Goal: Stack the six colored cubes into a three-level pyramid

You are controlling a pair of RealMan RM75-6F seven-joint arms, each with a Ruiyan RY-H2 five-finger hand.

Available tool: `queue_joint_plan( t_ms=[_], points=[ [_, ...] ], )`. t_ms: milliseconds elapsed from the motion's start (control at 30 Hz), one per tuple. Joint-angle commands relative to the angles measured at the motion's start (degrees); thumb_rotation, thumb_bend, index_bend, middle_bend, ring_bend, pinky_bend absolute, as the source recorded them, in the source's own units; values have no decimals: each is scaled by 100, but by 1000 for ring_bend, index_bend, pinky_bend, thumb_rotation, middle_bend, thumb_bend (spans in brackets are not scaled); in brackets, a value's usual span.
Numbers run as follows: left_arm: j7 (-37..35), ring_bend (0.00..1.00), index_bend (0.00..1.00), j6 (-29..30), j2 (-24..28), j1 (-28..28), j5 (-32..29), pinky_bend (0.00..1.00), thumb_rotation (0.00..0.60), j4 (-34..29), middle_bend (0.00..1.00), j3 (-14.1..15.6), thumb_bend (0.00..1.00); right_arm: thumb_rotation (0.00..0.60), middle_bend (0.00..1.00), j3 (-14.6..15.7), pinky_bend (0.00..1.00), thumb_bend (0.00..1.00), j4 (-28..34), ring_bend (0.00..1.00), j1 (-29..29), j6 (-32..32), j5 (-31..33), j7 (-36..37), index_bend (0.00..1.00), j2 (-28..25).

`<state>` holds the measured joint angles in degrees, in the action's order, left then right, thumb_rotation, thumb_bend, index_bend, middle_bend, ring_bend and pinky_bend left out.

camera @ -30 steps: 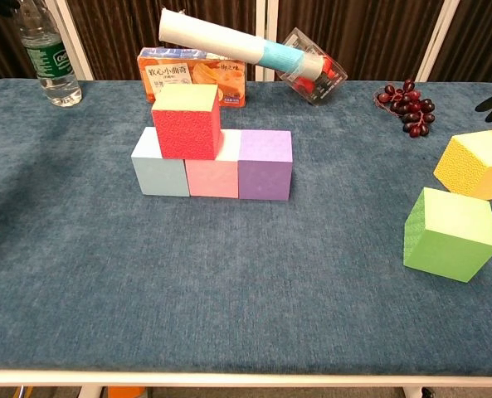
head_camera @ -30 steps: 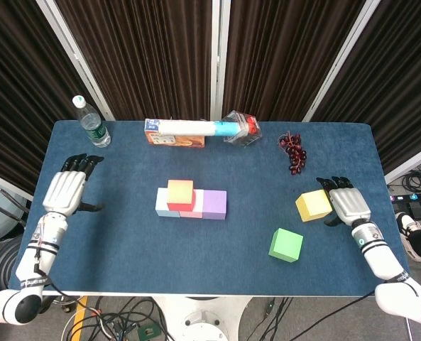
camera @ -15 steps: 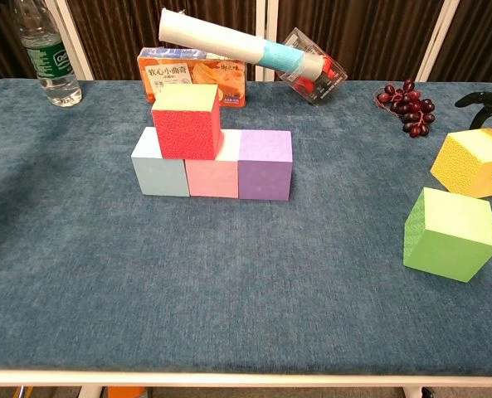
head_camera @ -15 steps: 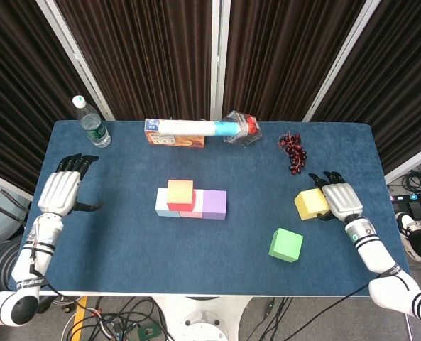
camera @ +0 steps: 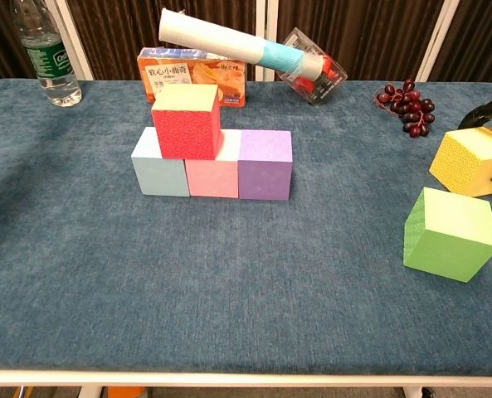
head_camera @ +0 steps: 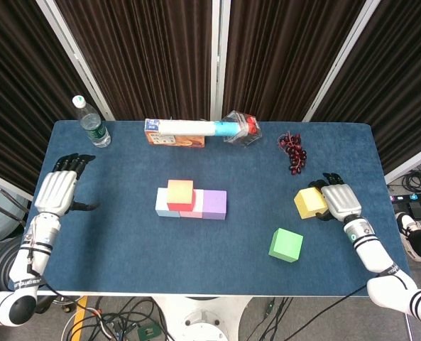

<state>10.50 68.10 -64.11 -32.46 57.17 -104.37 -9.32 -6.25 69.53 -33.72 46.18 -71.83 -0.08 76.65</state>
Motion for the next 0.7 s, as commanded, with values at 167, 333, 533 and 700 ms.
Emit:
queue_joint_plan(
  t_ms=[167, 333, 533, 700],
  points=[
    [-17, 46, 140, -69, 0, 30, -17, 66, 600, 36, 118, -64, 0, 600, 210, -5, 0, 186, 41, 0, 41, 59, 21, 46, 274, -23],
    [-5, 46, 141, -74, 31, 65, 6, 66, 600, 31, 118, -106, 0, 600, 209, -162, 0, 196, 615, 0, 169, 519, -23, 87, 288, -340],
    [68, 46, 141, -63, 52, 102, 71, 66, 600, -33, 118, -106, 0, 600, 211, -468, 0, 192, 2034, 0, 216, 871, 292, -254, 326, -864],
    [140, 46, 141, -58, 29, 131, 139, 66, 600, -56, 118, -81, 0, 600, 213, -687, 0, 193, 2970, 0, -64, 769, 1008, -988, 339, -967]
  ],
)
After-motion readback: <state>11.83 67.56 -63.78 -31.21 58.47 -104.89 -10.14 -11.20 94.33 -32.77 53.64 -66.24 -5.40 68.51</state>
